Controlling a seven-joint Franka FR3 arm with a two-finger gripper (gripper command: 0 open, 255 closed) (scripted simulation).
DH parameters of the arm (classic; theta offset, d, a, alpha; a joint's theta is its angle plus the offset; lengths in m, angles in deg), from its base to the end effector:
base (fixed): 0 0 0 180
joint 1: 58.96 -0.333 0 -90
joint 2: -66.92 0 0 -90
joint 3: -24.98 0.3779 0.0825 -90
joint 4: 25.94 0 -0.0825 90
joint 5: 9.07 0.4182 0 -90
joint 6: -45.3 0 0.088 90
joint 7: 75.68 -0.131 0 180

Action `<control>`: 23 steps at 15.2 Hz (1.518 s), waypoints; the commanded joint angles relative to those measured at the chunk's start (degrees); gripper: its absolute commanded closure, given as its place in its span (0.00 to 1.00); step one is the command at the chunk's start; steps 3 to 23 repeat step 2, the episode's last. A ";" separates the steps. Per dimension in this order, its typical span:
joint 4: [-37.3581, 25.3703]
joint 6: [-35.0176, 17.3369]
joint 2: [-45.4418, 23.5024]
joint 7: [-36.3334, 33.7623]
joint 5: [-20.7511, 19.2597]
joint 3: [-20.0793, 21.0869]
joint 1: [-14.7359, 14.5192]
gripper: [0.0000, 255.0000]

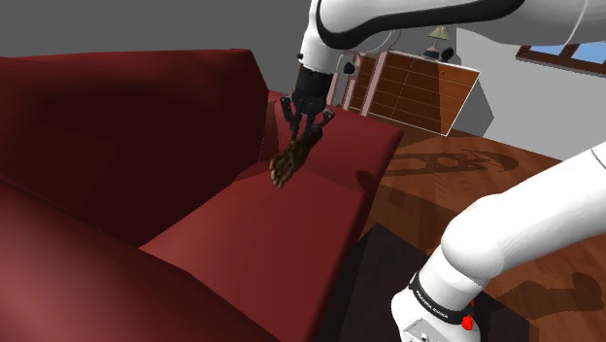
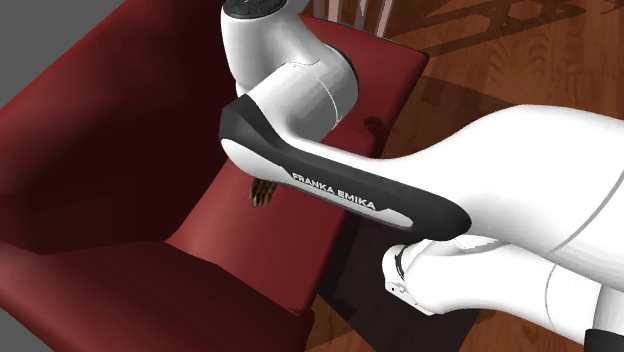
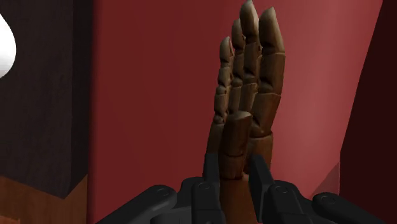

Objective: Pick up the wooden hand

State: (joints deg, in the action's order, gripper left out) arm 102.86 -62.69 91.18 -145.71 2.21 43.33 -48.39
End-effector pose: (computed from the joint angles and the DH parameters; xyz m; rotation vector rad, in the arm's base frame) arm 0.4382 0.0958 0.5498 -2.5601 1.6905 0.0021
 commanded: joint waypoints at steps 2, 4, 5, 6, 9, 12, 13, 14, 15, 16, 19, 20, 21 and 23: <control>-0.80 0.92 0.15 -0.18 -0.02 -0.01 -0.03 1.00; -0.80 0.92 0.15 -0.18 -0.02 -0.01 -0.03 1.00; -0.80 0.92 0.15 -0.18 -0.02 -0.01 -0.03 1.00; -0.80 0.92 0.15 -0.18 -0.02 -0.01 -0.03 1.00; -0.80 0.92 0.15 -0.18 -0.02 -0.01 -0.03 1.00; -0.80 0.92 0.15 -0.18 -0.02 -0.01 -0.03 1.00; -0.80 0.92 0.15 -0.18 -0.02 -0.01 -0.03 1.00; -0.80 0.92 0.15 -0.18 -0.02 -0.01 -0.03 1.00; -0.80 0.92 0.15 -0.18 -0.02 -0.01 -0.03 1.00; -0.80 0.92 0.15 -0.18 -0.02 -0.01 -0.03 1.00; -0.80 0.92 0.15 -0.18 -0.02 -0.01 -0.03 1.00; -0.80 0.92 0.15 -0.18 -0.02 -0.01 -0.03 1.00; -0.80 0.92 0.15 -0.18 -0.02 -0.01 -0.03 1.00; -0.80 0.92 0.15 -0.18 -0.02 -0.01 -0.03 1.00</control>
